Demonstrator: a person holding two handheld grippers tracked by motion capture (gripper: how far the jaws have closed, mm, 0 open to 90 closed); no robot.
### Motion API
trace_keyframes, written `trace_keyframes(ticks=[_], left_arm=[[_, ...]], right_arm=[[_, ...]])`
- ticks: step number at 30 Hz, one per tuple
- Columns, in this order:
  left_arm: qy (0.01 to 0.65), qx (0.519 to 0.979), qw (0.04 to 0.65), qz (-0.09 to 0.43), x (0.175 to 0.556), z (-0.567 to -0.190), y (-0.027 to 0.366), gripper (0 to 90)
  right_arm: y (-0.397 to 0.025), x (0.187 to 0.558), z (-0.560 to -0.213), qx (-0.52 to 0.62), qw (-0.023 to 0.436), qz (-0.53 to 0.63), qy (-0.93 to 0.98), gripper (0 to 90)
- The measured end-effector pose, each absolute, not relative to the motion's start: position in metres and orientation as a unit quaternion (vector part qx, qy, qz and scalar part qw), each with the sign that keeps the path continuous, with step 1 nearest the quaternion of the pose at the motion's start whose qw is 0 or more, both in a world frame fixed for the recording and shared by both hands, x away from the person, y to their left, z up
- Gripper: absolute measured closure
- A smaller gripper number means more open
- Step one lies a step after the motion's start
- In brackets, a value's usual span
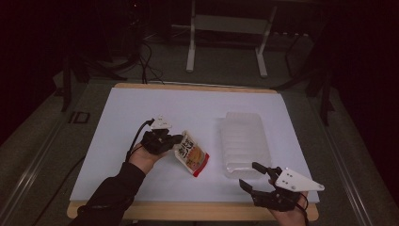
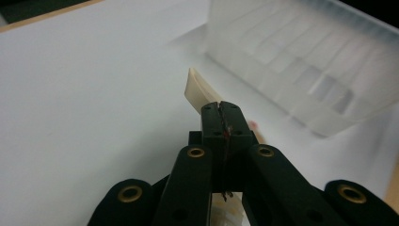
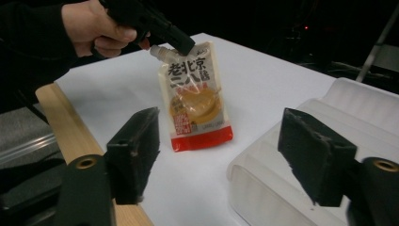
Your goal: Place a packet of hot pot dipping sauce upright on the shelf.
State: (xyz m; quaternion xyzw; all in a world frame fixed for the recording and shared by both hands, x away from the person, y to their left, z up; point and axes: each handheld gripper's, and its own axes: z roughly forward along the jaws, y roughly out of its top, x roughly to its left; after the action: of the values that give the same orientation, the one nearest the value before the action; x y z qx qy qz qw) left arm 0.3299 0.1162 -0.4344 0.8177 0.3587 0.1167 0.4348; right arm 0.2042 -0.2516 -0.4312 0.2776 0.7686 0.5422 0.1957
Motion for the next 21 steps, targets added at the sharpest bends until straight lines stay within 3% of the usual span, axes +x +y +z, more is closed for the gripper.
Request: trace_keyframes(ticks=[12,21], left_arm=[[0.271,0.843,0.458,0.084,0.315,-0.408,0.096,90.0],[0.238,0.844,0.475,0.067,0.31,-0.393,0.104,90.0]], right_arm=[[-0.254,0.206,-0.428,0.278,0.187,0.529,0.78,29.6],[-0.253,0.214,-0.418,0.259,0.165,0.532,0.789,40.0]])
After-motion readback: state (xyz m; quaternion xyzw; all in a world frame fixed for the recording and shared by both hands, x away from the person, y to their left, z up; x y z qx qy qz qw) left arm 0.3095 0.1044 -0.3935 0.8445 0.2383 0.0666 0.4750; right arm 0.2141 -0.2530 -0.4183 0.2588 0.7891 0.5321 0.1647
